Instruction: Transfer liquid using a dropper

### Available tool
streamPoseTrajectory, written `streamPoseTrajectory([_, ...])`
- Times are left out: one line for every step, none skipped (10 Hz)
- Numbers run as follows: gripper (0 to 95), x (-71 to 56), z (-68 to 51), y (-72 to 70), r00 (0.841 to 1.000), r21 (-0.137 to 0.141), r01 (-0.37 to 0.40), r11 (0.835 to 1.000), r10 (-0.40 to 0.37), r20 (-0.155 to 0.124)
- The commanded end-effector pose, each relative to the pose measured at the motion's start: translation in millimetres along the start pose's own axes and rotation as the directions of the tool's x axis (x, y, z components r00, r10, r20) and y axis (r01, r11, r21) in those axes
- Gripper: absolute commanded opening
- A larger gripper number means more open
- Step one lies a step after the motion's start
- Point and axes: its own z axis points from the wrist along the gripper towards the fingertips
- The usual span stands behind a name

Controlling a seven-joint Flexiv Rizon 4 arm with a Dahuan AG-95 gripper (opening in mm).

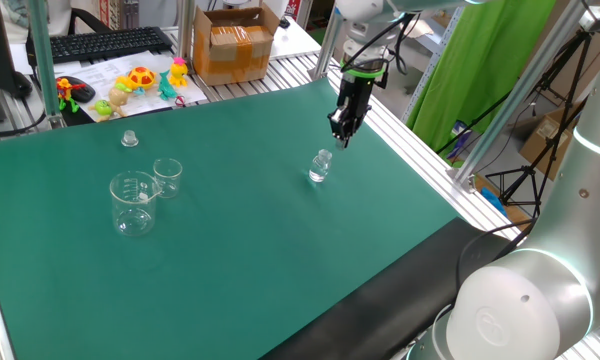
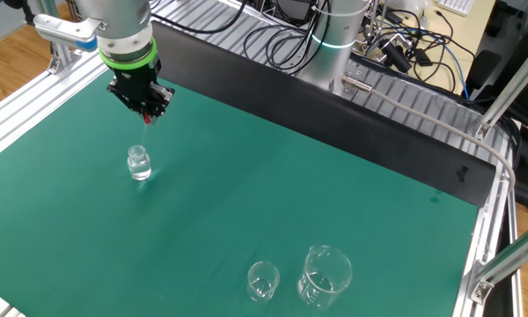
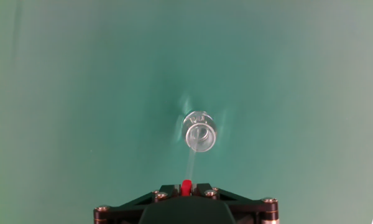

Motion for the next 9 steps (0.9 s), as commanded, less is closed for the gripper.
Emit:
streamPoseTrajectory([0.0,0.7,-3.5,-1.1,1.000,-0.002,0.000,1.000,0.000,-0.003])
streamPoseTrajectory([0.0,1.2,-4.8,-1.4,1.000,-0.002,0.000,1.000,0.000,-0.004])
streamPoseTrajectory([0.0,2.6,-8.9,-2.0,1.000,-0.002,0.000,1.000,0.000,-0.007])
streamPoseTrajectory([0.0,3.7,-11.6,-2.4,1.000,-0.002,0.000,1.000,0.000,-0.009])
streamPoseTrajectory([0.0,4.6,-13.6,-2.9,1.000,-0.003,0.000,1.000,0.000,-0.009])
streamPoseTrajectory([0.0,6.2,-17.4,-3.3,1.000,-0.003,0.000,1.000,0.000,-0.011])
streamPoseTrajectory([19.0,8.0,-22.0,-3.5,1.000,-0.003,0.000,1.000,0.000,-0.014])
streamPoseTrajectory([19.0,9.0,-25.2,-3.3,1.000,-0.003,0.000,1.000,0.000,-0.016])
streamPoseTrajectory([19.0,10.8,-31.4,-1.8,1.000,-0.001,-0.001,1.000,0.001,-0.021])
